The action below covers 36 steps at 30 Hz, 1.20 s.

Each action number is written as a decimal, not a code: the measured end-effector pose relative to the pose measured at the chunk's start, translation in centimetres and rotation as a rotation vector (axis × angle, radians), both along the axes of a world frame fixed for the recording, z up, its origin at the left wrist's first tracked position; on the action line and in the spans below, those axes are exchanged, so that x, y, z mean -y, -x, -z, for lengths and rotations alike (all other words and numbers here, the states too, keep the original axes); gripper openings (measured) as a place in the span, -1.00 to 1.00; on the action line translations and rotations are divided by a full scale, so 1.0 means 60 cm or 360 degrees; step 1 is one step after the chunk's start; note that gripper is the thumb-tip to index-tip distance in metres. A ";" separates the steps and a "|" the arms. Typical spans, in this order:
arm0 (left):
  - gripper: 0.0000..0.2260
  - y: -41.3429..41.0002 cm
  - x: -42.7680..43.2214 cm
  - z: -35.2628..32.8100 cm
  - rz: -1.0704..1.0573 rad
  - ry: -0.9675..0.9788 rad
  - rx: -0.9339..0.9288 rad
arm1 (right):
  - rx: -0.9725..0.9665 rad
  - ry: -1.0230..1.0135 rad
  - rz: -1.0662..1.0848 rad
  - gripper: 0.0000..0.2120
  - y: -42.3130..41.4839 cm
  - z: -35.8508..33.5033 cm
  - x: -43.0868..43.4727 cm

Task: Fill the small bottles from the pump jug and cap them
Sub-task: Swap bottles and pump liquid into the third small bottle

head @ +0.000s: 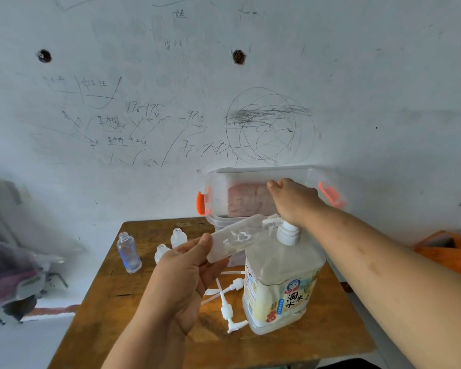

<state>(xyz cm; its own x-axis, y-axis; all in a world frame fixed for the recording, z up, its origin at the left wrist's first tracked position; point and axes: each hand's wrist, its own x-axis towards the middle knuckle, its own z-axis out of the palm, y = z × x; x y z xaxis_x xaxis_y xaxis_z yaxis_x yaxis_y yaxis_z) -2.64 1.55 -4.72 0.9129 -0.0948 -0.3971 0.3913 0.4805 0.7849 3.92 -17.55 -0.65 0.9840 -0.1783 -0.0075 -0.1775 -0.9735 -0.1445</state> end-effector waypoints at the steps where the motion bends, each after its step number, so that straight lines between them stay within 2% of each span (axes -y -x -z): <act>1: -0.75 0.001 0.001 -0.001 -0.0001 0.0005 -0.0006 | -0.0005 -0.0038 0.0012 -0.76 0.004 -0.003 -0.001; 7: -0.74 0.008 -0.002 -0.014 0.0000 0.0006 0.0077 | -0.0017 -0.0031 -0.0040 -0.59 0.016 -0.038 -0.001; 20: -0.73 -0.003 -0.003 -0.003 0.0009 -0.0014 0.0030 | -0.0047 0.0286 -0.0109 -0.59 -0.017 -0.001 0.012; 27: -0.71 0.004 -0.004 -0.005 0.0001 -0.0041 0.0006 | 0.0026 0.0213 -0.0095 -0.60 -0.021 0.020 0.016; 32: -0.74 0.013 -0.003 -0.014 0.0004 -0.0020 0.0062 | 0.0079 0.0140 -0.0095 -0.61 -0.012 -0.011 0.015; 36: -0.76 0.011 -0.006 -0.016 0.0009 -0.0005 0.0117 | 0.0035 0.0233 -0.0141 -0.59 -0.012 -0.022 0.012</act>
